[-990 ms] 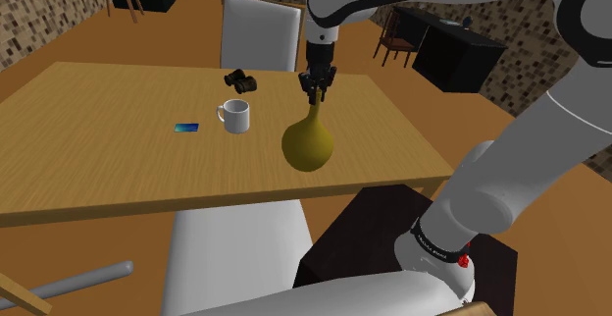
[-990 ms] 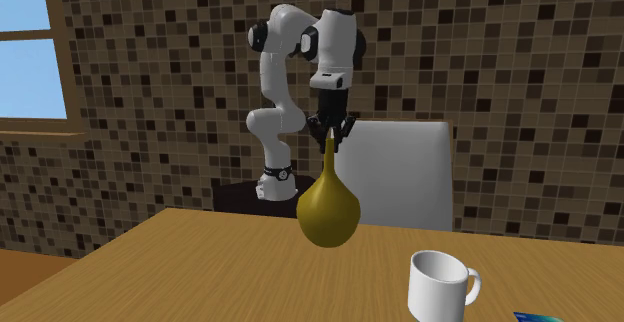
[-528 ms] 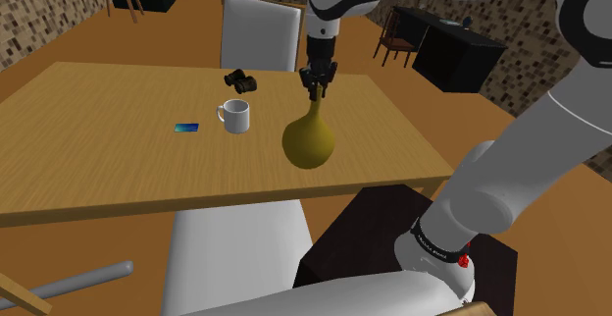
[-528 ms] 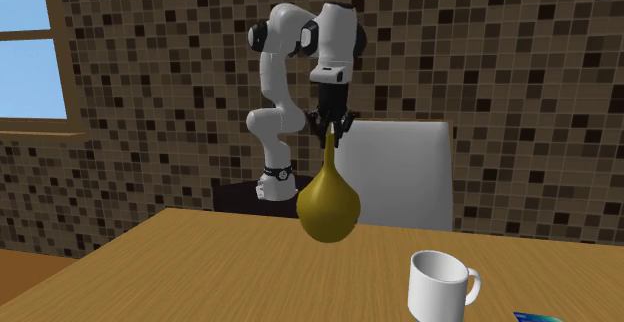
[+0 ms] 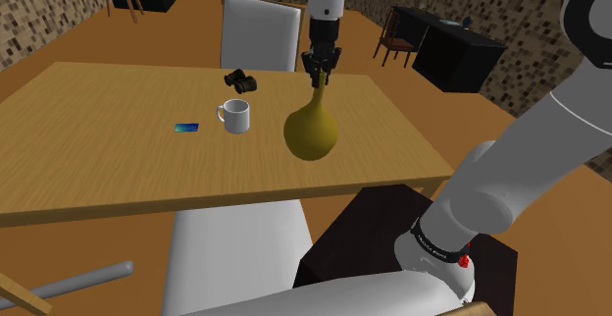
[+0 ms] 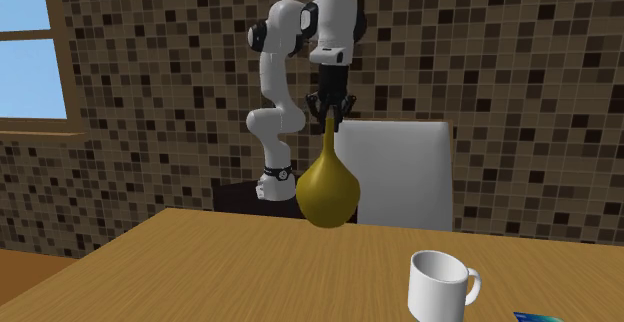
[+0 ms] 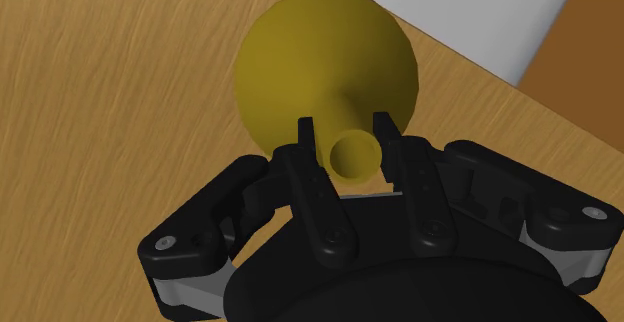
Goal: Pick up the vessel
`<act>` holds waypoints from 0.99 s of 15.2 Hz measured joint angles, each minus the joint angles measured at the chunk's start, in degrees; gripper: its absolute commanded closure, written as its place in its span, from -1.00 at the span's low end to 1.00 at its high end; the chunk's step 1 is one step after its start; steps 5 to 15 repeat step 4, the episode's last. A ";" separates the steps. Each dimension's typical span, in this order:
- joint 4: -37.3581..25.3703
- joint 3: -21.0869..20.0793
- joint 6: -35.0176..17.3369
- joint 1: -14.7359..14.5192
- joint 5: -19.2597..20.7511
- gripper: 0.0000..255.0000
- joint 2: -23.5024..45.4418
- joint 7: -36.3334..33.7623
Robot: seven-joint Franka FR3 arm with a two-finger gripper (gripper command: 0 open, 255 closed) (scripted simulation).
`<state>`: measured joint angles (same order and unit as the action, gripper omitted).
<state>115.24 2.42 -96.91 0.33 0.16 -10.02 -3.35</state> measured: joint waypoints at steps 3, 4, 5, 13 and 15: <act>-2.11 -0.03 2.22 -0.02 -0.01 1.00 -0.12 -0.05; -2.53 -0.04 2.68 -0.03 -0.01 1.00 -0.16 -0.06; -2.53 -0.04 2.68 -0.03 -0.01 1.00 -0.16 -0.06; -2.53 -0.04 2.68 -0.03 -0.01 1.00 -0.16 -0.06; -2.53 -0.04 2.68 -0.03 -0.01 1.00 -0.16 -0.06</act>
